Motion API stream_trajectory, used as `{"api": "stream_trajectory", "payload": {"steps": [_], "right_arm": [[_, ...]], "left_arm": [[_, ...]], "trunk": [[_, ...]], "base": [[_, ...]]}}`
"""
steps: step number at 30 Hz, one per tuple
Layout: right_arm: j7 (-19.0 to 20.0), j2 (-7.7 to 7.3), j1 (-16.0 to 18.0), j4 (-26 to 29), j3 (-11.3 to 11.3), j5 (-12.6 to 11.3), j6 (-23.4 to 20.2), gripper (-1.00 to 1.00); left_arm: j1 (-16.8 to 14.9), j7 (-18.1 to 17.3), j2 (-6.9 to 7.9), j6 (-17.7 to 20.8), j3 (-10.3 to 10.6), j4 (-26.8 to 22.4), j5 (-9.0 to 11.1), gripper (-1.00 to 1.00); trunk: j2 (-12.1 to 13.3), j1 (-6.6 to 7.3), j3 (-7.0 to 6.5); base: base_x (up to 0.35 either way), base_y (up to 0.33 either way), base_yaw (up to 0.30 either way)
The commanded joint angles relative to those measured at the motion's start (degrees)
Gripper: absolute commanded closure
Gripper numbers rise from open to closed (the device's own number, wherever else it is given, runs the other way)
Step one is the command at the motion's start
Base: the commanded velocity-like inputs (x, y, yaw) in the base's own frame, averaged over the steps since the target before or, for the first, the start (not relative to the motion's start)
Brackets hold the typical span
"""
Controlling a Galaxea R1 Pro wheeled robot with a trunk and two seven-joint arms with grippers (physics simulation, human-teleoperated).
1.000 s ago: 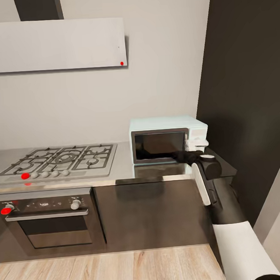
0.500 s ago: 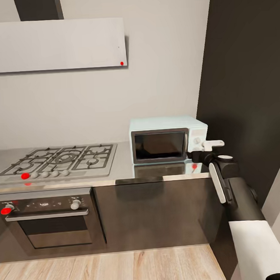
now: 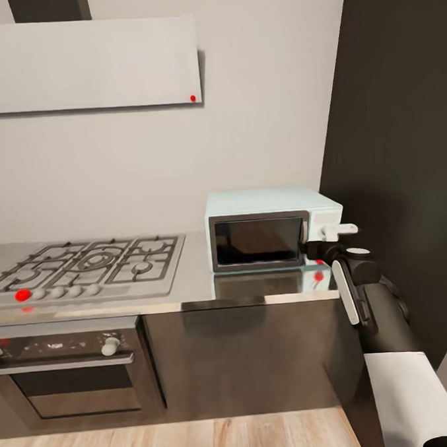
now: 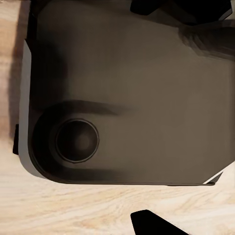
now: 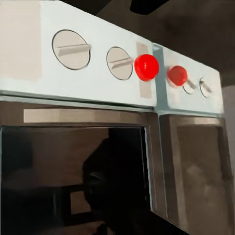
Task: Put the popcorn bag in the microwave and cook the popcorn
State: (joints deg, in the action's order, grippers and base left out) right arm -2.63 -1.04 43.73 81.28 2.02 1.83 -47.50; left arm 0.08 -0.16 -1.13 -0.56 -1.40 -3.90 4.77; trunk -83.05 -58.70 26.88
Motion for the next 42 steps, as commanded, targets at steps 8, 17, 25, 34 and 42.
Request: {"api": "stream_trajectory", "payload": {"steps": [8,17,25,34,42], "right_arm": [[-0.01,0.15,0.03,-0.13,-0.09,-0.07,-0.23,-1.00],[-0.01,0.11,0.03,-0.39,-0.09,-0.12,-0.14,-1.00],[-0.01,-0.17,0.03,-0.42,-0.02,0.18,-0.14,-1.00],[0.00,0.95,0.04,-2.25,-0.17,0.42,-1.06,-1.00],[0.08,0.95,0.04,-2.26,-0.16,0.73,-1.06,-1.00]], "left_arm": [[0.01,-0.02,-0.01,-0.06,-0.09,-0.05,0.50,-1.00],[0.01,-0.02,-0.01,-0.06,-0.09,-0.05,0.50,-1.00],[0.01,-0.02,-0.01,-0.06,-0.09,-0.05,0.50,-1.00],[0.01,-0.02,-0.06,-0.14,-0.10,-0.14,0.50,-1.00],[0.01,-0.02,-0.10,-0.15,-0.09,-0.14,0.50,-1.00]], "trunk": [[-0.03,-0.02,0.05],[-0.03,-0.02,0.05],[-0.03,-0.02,0.05],[-0.03,-0.02,0.05],[-0.03,-0.02,0.05]], "base": [[0.217,0.000,0.000],[0.194,0.000,0.000],[0.148,0.000,0.000],[0.004,0.000,0.000],[0.000,-0.013,0.000]]}}
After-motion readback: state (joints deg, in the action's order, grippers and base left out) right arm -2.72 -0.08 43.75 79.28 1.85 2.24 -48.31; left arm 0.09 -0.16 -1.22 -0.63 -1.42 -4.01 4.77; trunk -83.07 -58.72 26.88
